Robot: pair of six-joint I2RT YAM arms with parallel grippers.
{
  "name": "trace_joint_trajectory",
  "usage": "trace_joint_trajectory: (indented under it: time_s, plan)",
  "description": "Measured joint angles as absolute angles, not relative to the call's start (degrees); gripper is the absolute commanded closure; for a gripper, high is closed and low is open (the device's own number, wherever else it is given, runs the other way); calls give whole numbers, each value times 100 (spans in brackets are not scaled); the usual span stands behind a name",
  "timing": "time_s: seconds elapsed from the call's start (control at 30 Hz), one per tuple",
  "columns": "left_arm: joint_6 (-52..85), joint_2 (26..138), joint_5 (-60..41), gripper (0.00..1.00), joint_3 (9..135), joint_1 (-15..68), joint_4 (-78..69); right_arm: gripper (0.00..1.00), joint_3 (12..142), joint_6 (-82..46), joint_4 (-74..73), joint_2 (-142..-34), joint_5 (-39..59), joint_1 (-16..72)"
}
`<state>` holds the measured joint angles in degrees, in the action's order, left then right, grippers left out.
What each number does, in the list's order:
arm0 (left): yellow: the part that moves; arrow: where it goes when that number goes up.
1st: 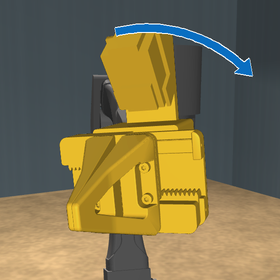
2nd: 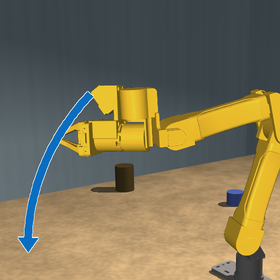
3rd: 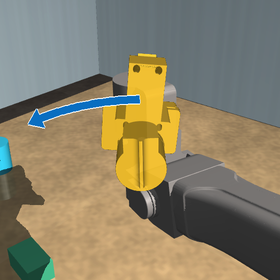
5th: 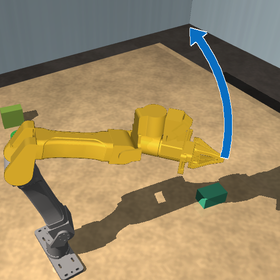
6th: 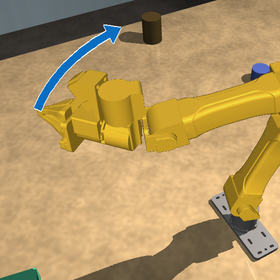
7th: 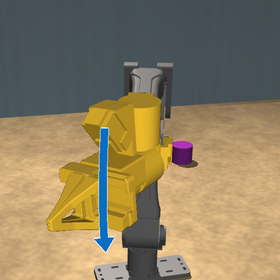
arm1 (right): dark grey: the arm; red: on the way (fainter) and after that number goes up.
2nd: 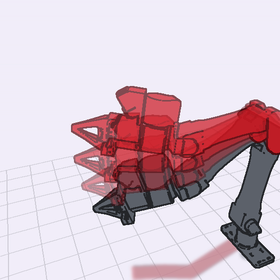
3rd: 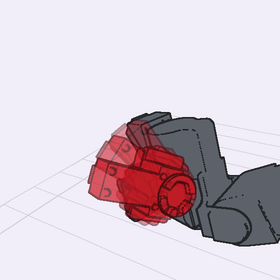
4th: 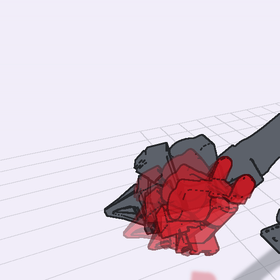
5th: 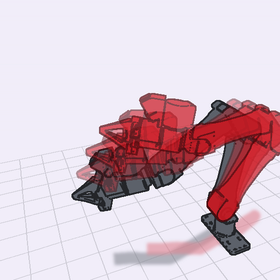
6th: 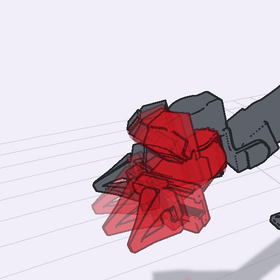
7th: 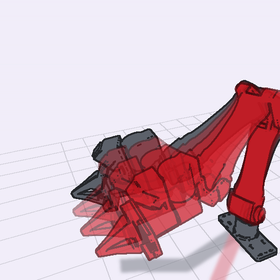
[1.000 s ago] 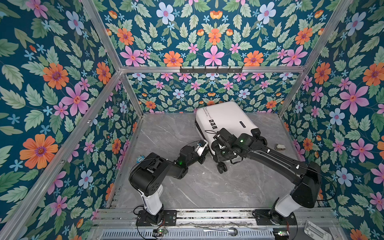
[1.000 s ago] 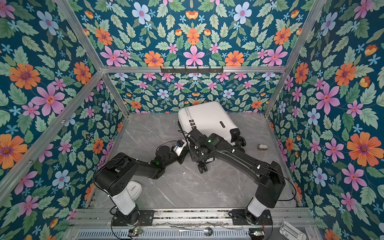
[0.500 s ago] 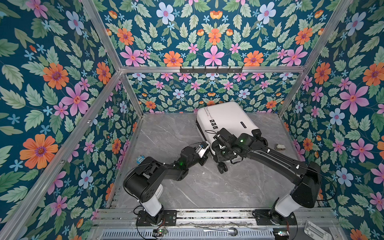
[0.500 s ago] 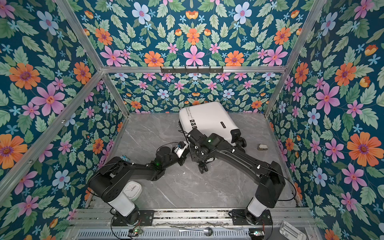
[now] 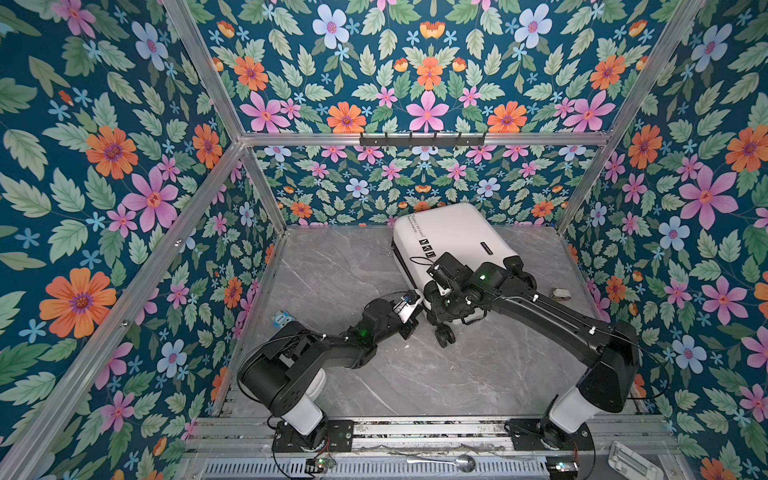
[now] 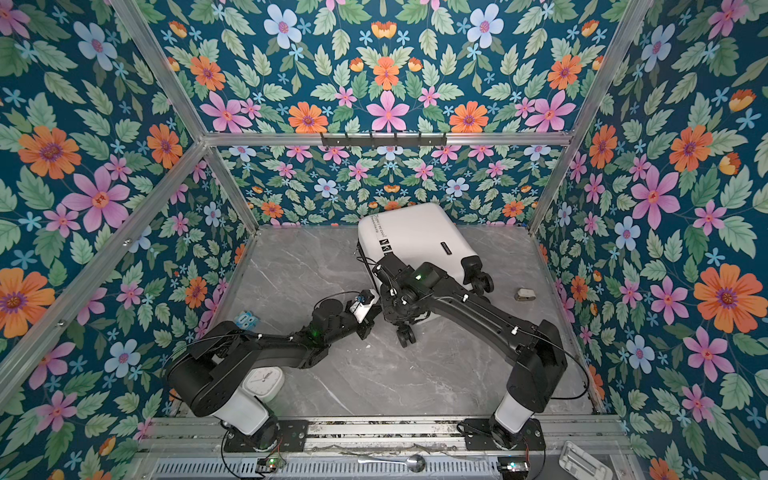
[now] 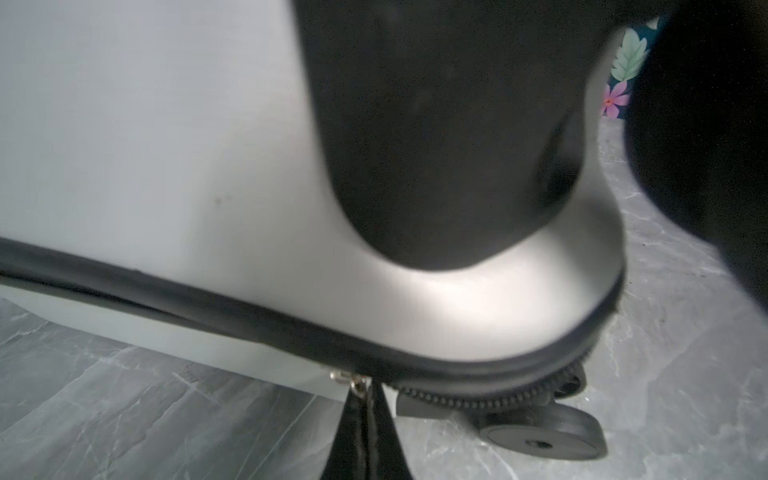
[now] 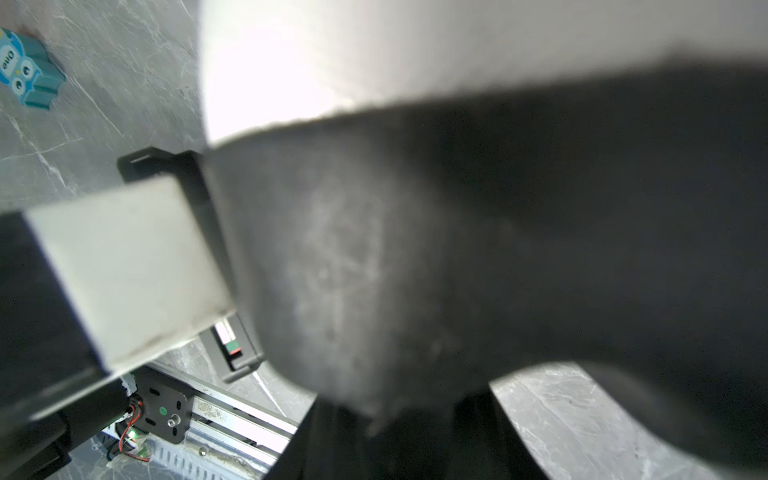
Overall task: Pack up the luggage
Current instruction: 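Pull the zipper along the suitcase edge with the left gripper toward the wheels, then pull the zipper around the wheel corner with the left gripper while the right holds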
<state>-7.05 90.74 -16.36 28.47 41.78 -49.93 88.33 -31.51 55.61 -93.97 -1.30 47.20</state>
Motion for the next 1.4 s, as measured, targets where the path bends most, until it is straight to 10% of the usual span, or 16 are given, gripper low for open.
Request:
trace_joint_trajectory:
  time_s: [1.4]
  plan:
    - [-187, 8764, -554, 100, 2488, 5030, -5177, 100, 8930, -2786, 6117, -9356, -137, 4678]
